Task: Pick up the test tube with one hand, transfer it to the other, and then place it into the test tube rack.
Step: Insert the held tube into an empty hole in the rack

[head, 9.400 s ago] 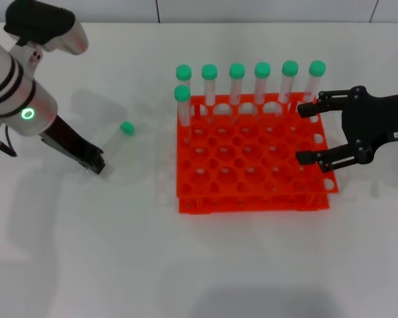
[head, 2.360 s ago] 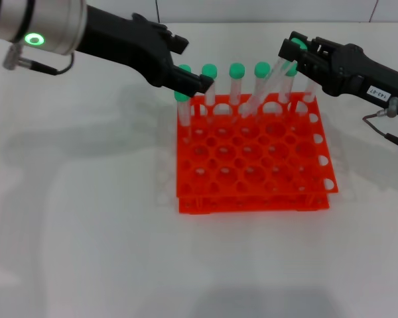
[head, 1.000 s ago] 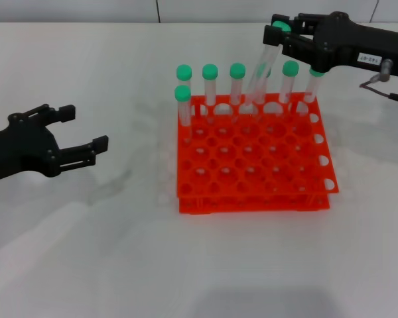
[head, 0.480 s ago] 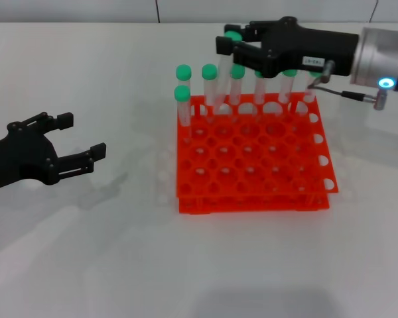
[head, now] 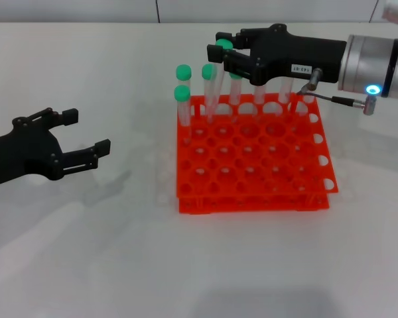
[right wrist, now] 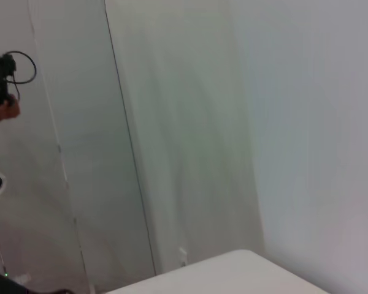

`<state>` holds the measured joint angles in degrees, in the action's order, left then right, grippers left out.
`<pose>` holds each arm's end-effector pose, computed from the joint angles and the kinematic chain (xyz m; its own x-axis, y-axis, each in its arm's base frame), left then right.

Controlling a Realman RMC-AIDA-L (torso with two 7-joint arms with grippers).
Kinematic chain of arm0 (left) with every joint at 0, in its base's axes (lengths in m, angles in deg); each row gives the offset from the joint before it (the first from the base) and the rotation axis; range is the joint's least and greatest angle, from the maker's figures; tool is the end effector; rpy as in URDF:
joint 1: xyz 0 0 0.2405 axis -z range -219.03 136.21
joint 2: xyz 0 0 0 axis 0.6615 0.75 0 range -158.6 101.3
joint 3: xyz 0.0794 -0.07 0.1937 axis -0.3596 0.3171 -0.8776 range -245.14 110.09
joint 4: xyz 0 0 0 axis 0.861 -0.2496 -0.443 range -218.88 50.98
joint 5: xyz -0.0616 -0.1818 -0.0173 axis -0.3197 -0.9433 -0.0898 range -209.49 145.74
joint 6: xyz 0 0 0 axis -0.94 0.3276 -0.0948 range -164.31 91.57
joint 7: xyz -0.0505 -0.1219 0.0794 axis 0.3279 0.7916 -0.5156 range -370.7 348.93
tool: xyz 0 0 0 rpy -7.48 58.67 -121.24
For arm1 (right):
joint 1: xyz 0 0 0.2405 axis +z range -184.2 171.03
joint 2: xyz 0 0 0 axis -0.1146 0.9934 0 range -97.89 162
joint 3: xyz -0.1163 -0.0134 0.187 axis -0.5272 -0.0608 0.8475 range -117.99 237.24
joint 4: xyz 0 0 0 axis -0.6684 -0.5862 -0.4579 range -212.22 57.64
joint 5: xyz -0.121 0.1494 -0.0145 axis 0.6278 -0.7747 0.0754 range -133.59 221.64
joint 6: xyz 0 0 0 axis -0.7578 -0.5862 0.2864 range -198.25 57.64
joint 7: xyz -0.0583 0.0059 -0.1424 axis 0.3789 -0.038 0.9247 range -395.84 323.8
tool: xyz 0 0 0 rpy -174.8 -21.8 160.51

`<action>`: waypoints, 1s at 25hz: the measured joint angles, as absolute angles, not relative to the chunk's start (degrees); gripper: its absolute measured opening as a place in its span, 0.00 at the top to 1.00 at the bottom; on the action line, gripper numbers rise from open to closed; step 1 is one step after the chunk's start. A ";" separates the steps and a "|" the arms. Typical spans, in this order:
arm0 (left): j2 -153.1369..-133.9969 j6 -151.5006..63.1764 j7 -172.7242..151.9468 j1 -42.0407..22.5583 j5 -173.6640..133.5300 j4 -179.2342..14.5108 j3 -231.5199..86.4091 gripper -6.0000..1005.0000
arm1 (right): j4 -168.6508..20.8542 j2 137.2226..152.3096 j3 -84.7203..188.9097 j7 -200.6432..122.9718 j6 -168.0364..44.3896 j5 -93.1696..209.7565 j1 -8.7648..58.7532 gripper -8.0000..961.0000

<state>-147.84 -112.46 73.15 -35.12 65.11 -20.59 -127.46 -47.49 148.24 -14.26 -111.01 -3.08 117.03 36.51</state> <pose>-0.2538 0.2745 0.0488 0.8198 0.2886 0.4946 0.5161 -0.7467 -0.4196 0.1153 0.3719 -0.0213 0.7546 -0.1550 -0.6377 -0.3588 -0.9111 -0.2031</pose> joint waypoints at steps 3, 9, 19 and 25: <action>-147.82 -112.46 73.14 -34.71 65.14 -20.95 -127.46 0.13 | -47.62 148.24 -17.16 -109.63 -4.78 114.23 36.33 0.63; -147.82 -112.39 73.04 -34.02 65.25 -21.71 -127.46 0.13 | -47.67 148.24 -21.34 -108.04 -7.48 111.38 36.26 0.62; -147.83 -111.84 72.84 -33.94 65.33 -22.00 -127.46 0.13 | -48.80 148.24 -23.12 -106.82 -9.64 109.88 36.44 0.61; -147.76 -111.97 72.74 -33.94 65.69 -21.99 -127.46 0.13 | -49.00 148.24 -24.19 -106.69 -10.29 109.76 36.48 0.61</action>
<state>-147.76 -111.97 72.74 -33.94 65.69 -21.99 -127.46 -49.00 148.24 -24.19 -106.69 -10.29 109.76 36.48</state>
